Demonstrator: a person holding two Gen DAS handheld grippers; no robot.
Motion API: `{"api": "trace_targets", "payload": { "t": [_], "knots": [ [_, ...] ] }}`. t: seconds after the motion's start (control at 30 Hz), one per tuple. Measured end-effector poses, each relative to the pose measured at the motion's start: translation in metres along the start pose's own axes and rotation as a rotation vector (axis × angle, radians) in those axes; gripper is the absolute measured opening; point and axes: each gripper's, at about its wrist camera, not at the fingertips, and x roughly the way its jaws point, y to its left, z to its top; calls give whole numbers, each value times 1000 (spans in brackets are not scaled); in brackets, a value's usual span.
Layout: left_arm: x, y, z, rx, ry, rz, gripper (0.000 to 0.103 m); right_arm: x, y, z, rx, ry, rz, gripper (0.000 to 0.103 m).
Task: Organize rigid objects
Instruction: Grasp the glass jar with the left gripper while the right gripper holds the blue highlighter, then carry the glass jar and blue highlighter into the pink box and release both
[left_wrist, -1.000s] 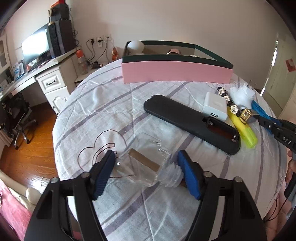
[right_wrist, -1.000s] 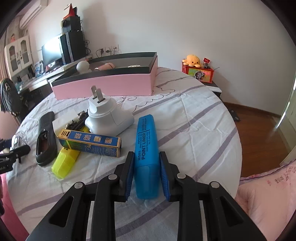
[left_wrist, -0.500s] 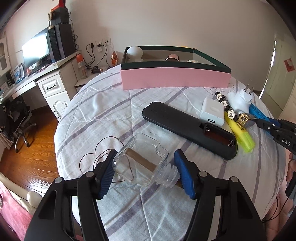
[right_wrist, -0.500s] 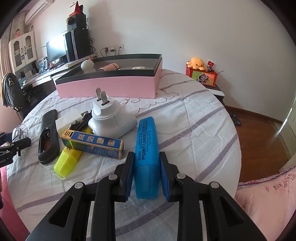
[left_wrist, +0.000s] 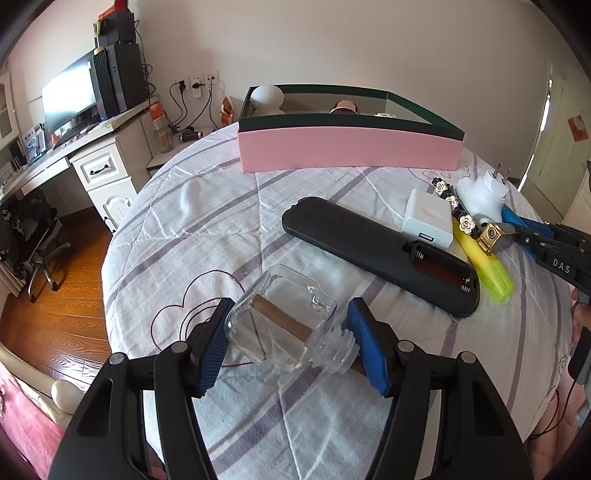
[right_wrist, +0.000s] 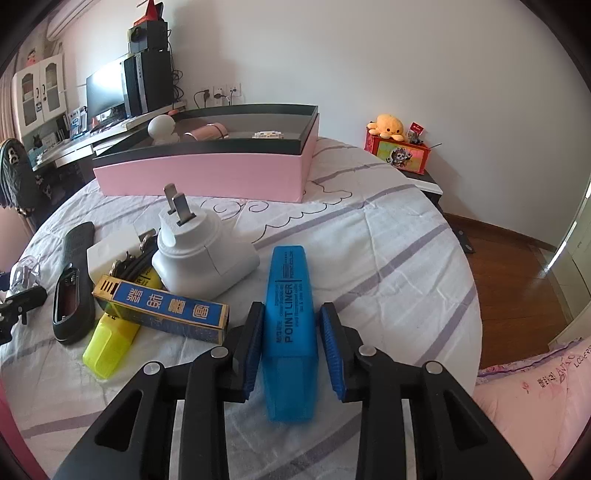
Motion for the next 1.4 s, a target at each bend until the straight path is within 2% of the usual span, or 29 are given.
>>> {"api": "trace_targets", "payload": {
  "t": [0.03, 0.47, 0.63, 0.77, 0.9, 1.07, 1.2, 1.4],
  "knots": [
    [0, 0, 1, 0, -1, 0, 64, -1, 0, -1, -1, -5, 6, 27],
    [-16, 0, 23, -3, -55, -46, 64, -28, -1, 14, -8, -53, 61, 27],
    [-23, -3, 48, 18, -97, -32, 64, -37, -2, 35, -4, -78, 147, 27],
    [-27, -9, 74, 49, -139, -26, 64, -43, 4, 55, -40, -111, 151, 27],
    [-27, -14, 101, 77, -168, -35, 64, -44, 10, 75, -62, -127, 198, 27],
    [-9, -18, 141, 93, -161, -110, 64, -38, 13, 100, -89, -141, 215, 27],
    [13, -24, 169, 122, -142, -102, 64, -25, 14, 123, -114, -137, 216, 27],
    [61, -29, 204, 151, -71, -118, 64, 10, 13, 151, -154, -109, 206, 27]
  ]
}}
